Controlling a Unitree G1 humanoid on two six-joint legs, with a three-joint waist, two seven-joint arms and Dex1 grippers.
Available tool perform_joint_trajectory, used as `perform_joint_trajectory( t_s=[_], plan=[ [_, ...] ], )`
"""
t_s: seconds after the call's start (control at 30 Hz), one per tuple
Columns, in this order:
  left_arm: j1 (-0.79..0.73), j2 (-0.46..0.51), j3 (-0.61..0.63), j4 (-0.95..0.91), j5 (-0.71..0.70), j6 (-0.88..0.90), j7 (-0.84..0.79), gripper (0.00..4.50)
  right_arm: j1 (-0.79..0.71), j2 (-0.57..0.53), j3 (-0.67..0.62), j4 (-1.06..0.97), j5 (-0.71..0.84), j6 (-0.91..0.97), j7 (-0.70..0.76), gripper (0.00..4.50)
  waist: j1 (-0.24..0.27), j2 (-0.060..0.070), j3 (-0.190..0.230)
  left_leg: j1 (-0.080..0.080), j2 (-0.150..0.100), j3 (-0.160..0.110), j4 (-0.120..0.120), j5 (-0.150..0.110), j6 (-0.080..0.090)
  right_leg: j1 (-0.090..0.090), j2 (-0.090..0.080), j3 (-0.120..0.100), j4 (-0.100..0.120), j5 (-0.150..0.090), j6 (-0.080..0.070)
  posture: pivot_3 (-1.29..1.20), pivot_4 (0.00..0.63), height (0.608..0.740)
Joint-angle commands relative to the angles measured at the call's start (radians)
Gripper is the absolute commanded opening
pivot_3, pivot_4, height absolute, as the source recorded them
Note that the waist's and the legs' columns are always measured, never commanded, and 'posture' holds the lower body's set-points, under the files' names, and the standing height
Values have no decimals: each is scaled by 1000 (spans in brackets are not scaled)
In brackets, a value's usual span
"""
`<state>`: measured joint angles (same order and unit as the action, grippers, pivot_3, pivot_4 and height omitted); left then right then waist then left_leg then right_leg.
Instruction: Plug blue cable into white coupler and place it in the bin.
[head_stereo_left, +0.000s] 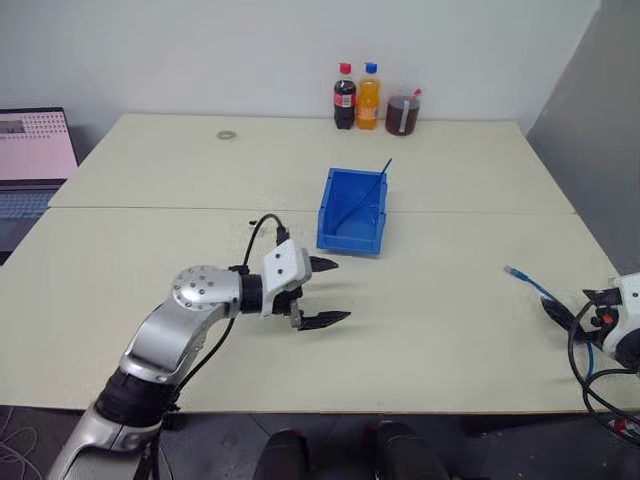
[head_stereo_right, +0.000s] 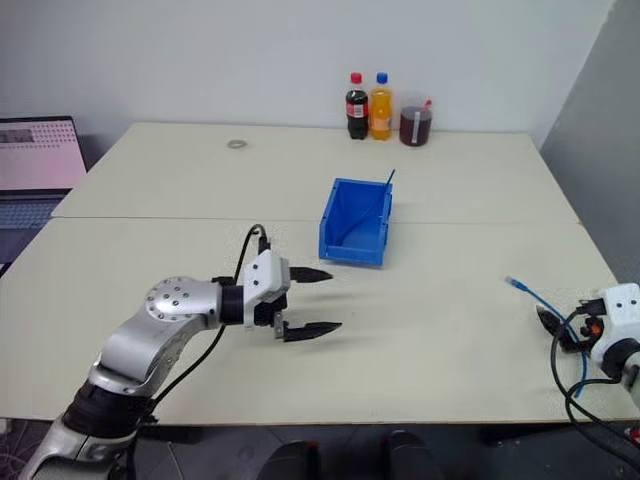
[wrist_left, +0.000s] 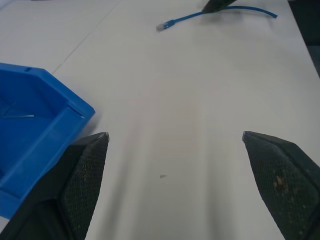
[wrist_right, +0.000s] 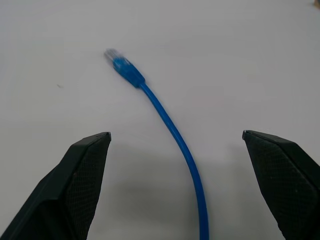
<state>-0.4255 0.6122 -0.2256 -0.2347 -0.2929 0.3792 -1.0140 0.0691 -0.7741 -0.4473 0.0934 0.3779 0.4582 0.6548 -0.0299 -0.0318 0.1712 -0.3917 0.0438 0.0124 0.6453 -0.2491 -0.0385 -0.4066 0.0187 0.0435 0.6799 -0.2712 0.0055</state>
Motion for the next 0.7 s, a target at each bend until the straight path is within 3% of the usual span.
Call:
perform_joint_trajectory(
  t_s=[0.03,0.1,0.2,0.43,0.7],
  plan=[
    [-23,-23,-19,5,17,-36,-7,4500,-5,-27,2,4,10,48,30,4485,-1,0,0,0,0,0,0,0,0,0,0,0,0,0,0,0,150,740],
    [-25,-28,-23,10,24,-43,-10,4500,-16,-25,2,9,8,69,29,4485,-3,0,0,-1,0,0,0,0,0,0,0,0,0,0,0,0,150,740],
    [-31,-31,-29,14,32,-51,-15,4500,-49,-23,-2,27,33,154,20,4044,-3,0,0,0,1,0,0,0,0,0,0,0,0,0,0,0,150,740],
    [-42,-42,-33,4,30,-38,-12,4500,-65,-84,31,72,32,275,64,2262,-1,-1,0,0,0,-1,0,0,0,1,0,-1,0,0,1,0,150,740],
    [-62,-50,-34,-13,25,-10,-10,4500,-86,-114,54,121,-1,225,92,522,-1,-1,0,0,0,-1,0,0,0,1,0,-1,0,0,1,0,150,740]
  ],
)
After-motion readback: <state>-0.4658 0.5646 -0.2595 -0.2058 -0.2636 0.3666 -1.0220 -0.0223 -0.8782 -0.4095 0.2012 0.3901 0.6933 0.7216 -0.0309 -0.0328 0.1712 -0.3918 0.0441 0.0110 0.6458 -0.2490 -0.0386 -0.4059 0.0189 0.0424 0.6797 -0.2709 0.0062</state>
